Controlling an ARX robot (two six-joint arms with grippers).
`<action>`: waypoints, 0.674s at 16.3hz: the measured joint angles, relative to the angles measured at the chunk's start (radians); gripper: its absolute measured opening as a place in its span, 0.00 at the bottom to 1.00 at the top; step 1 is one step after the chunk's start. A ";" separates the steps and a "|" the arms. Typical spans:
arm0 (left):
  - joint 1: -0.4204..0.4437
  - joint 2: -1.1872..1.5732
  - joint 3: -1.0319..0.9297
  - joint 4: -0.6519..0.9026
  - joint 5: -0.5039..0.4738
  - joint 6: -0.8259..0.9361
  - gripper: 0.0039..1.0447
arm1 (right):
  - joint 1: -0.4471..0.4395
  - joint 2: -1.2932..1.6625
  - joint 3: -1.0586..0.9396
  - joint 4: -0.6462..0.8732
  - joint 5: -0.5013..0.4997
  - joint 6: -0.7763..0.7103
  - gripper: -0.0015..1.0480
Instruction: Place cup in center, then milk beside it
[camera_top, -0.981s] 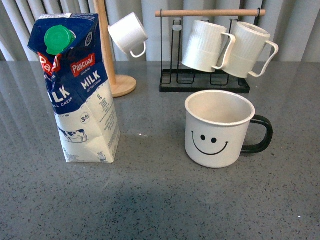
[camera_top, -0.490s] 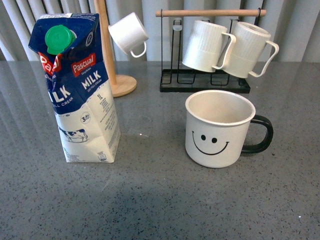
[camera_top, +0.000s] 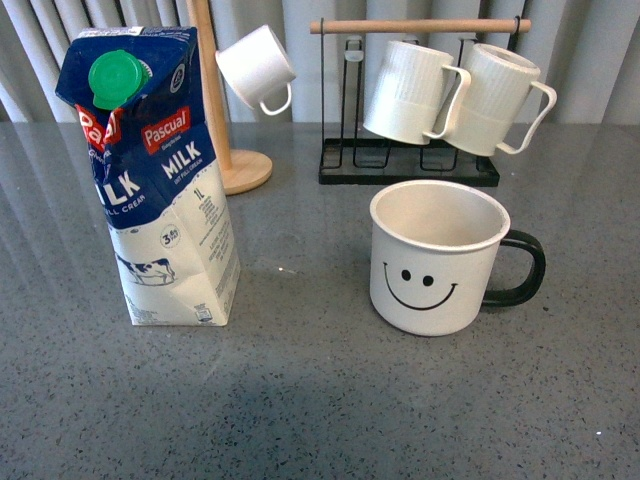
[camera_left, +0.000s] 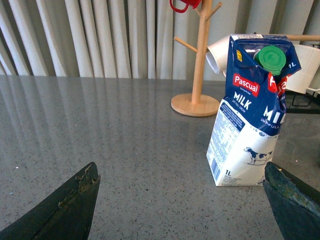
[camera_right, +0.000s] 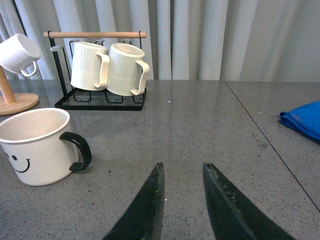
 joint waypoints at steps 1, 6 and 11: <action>0.000 0.000 0.000 0.000 0.000 0.000 0.94 | 0.000 0.000 0.000 0.000 0.000 0.000 0.35; 0.000 0.000 0.000 0.000 0.000 0.000 0.94 | 0.000 0.000 0.000 0.000 0.000 0.000 0.86; 0.000 0.000 0.000 0.000 0.000 0.000 0.94 | 0.000 0.000 0.000 0.000 0.000 0.001 0.94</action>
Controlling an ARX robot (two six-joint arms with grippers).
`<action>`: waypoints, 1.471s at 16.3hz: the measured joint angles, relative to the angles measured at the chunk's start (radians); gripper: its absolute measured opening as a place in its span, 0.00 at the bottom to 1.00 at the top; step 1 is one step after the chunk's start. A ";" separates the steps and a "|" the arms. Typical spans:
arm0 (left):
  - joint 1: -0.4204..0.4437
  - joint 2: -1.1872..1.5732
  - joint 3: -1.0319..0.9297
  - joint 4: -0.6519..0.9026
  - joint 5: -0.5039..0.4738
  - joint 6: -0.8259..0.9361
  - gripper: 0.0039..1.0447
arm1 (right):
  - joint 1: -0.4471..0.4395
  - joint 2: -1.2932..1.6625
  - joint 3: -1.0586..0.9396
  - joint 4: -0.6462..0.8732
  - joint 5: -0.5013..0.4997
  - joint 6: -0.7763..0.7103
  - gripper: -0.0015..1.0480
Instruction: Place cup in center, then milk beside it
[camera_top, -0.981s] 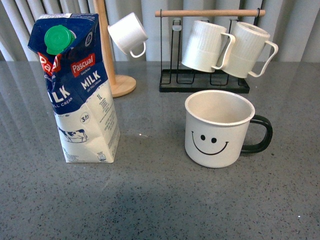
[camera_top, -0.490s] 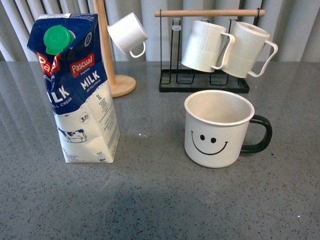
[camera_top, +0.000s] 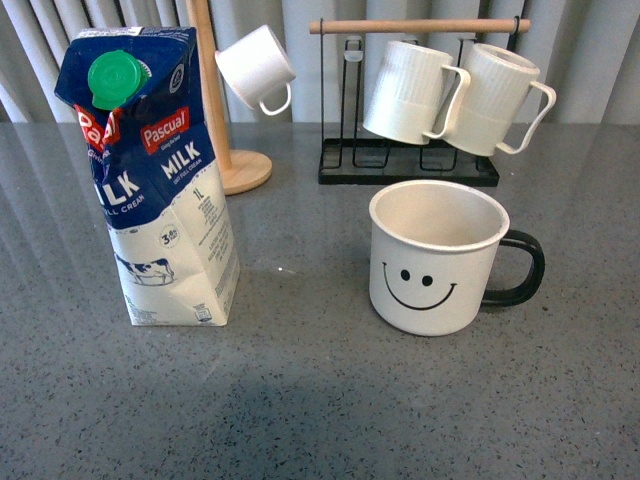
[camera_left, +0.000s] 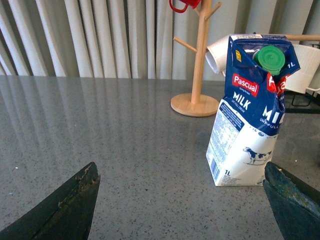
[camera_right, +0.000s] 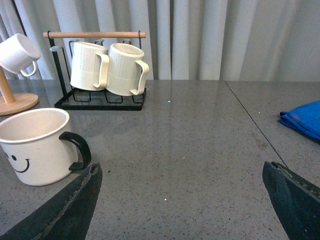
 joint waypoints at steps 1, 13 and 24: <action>0.000 0.000 0.000 0.000 0.000 0.000 0.94 | 0.000 0.000 0.000 0.000 0.000 0.000 0.94; -0.212 0.543 0.266 0.156 -0.117 -0.048 0.94 | 0.000 0.000 0.000 0.000 0.000 0.002 0.94; -0.311 1.358 0.632 0.486 -0.085 -0.114 0.94 | 0.000 0.000 0.000 0.000 0.000 0.003 0.94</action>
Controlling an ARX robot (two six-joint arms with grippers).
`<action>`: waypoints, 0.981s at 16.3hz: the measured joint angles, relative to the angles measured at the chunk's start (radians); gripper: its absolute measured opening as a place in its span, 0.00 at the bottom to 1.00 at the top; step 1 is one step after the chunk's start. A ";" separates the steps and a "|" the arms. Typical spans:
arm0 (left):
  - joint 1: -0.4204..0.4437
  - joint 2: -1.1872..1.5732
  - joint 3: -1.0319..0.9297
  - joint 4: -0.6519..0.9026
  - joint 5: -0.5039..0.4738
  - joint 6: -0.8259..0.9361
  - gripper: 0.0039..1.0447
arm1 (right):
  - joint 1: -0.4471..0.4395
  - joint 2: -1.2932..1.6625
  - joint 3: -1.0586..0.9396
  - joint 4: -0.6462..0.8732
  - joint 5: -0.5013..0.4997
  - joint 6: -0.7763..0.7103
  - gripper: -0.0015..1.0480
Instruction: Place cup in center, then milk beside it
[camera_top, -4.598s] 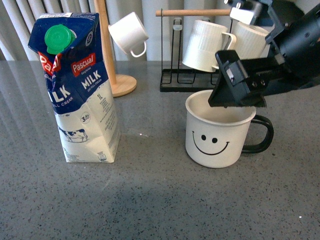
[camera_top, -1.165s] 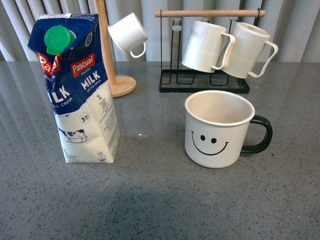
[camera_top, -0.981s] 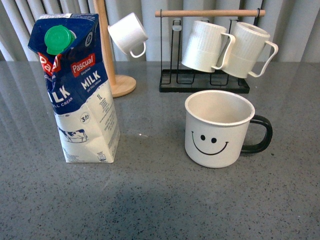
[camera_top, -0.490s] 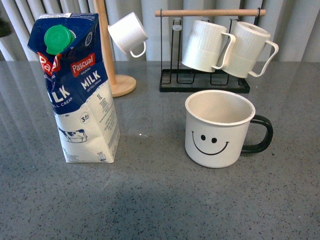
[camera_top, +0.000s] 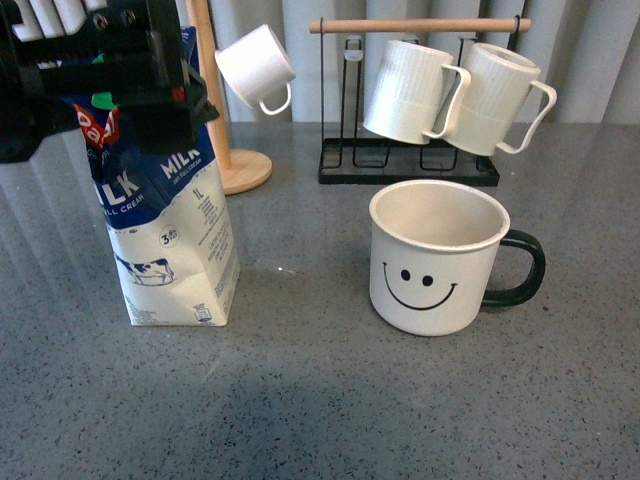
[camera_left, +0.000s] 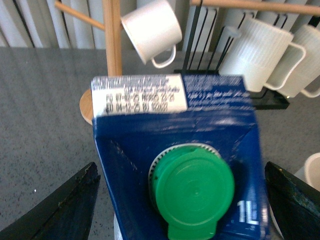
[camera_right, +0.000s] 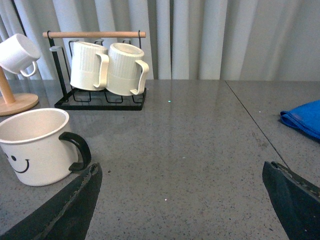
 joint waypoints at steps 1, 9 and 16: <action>-0.003 0.030 0.000 0.007 -0.005 -0.005 0.94 | 0.000 0.000 0.000 0.000 0.000 0.000 0.94; -0.026 0.042 0.004 0.019 -0.068 0.002 0.30 | 0.000 0.000 0.000 0.000 0.000 0.000 0.94; -0.153 -0.027 0.014 0.028 -0.175 0.053 0.03 | 0.000 0.000 0.000 0.000 0.000 0.000 0.94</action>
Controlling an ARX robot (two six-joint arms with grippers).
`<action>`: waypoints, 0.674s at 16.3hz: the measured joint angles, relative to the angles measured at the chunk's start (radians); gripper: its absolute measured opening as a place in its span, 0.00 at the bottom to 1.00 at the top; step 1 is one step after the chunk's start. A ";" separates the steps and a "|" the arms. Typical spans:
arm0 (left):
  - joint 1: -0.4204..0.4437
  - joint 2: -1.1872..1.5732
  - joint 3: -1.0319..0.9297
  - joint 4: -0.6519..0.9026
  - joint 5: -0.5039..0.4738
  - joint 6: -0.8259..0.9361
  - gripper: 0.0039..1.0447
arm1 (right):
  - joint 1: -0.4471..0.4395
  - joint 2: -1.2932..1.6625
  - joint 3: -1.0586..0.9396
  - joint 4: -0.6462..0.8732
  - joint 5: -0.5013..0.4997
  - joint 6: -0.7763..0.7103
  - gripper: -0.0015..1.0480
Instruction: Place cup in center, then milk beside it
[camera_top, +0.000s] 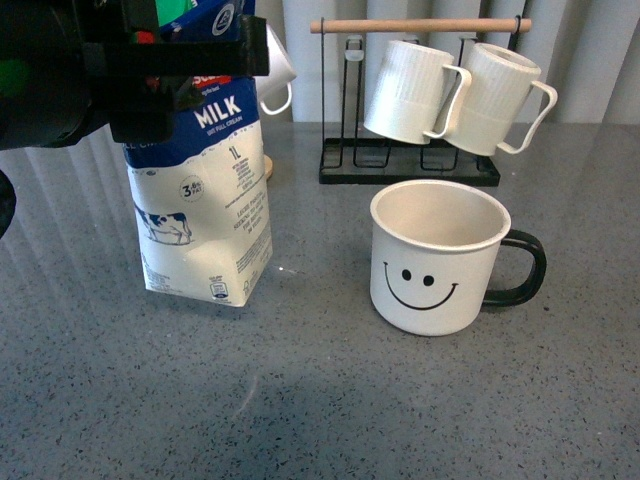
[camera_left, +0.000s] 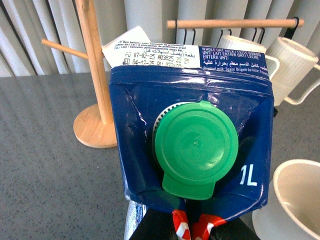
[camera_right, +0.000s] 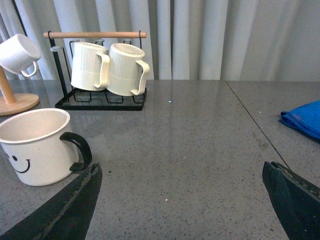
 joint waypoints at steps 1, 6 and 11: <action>-0.021 0.008 0.007 0.022 -0.023 0.000 0.03 | 0.000 0.000 0.000 0.000 0.000 0.000 0.94; -0.118 0.126 0.050 0.117 -0.085 -0.030 0.03 | 0.000 0.000 0.000 0.000 0.000 0.000 0.94; -0.139 0.195 0.069 0.172 -0.132 -0.079 0.03 | 0.000 0.000 0.000 0.000 0.000 0.000 0.94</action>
